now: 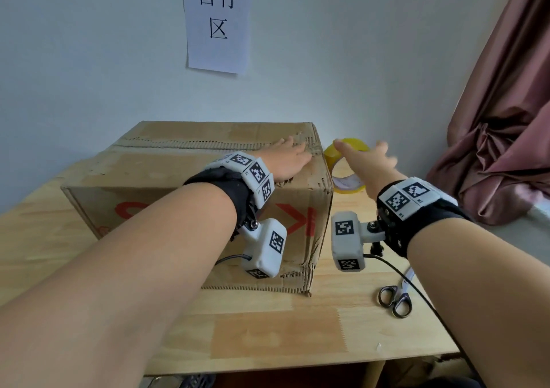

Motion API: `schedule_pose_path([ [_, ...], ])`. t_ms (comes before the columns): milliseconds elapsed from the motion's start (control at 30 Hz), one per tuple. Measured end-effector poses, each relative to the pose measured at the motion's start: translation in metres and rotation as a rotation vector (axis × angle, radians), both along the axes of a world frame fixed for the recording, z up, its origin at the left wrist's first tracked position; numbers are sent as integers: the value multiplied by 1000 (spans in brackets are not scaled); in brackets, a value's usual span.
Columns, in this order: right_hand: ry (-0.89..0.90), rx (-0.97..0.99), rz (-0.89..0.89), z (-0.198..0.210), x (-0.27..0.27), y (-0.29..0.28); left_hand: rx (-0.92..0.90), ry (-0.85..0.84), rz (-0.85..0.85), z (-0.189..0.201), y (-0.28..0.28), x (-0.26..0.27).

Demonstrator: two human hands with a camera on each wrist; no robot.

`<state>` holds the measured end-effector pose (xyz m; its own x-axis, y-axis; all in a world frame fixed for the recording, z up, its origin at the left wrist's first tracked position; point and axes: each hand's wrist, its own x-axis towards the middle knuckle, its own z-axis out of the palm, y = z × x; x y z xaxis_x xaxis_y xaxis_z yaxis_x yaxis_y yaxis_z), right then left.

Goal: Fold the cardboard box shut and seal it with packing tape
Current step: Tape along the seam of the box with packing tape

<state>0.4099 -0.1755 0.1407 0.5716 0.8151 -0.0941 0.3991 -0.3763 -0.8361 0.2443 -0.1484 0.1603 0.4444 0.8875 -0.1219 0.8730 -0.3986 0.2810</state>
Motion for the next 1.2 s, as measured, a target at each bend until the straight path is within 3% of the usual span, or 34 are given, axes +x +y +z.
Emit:
schedule_pose_path([
  [67,-378,133,124,22,-9,1,-11,-262,-21,2,-1,-8],
  [133,-561,145,406,43,-29,4,66,-325,-17,5,-1,-14],
  [200,-700,4,576,49,-51,5,130,-235,9,4,2,-22],
  [300,-907,-134,607,51,-70,9,202,-48,18,6,5,-39],
  [400,-1036,-200,631,53,-83,8,201,21,-11,8,5,-62],
  [933,-1220,-498,405,41,-152,19,249,-15,79,0,15,-168],
  [1133,-1180,-551,372,46,-160,26,295,120,395,-1,19,-245],
  [1200,-1186,-577,370,45,-163,28,284,154,430,-3,17,-251],
])
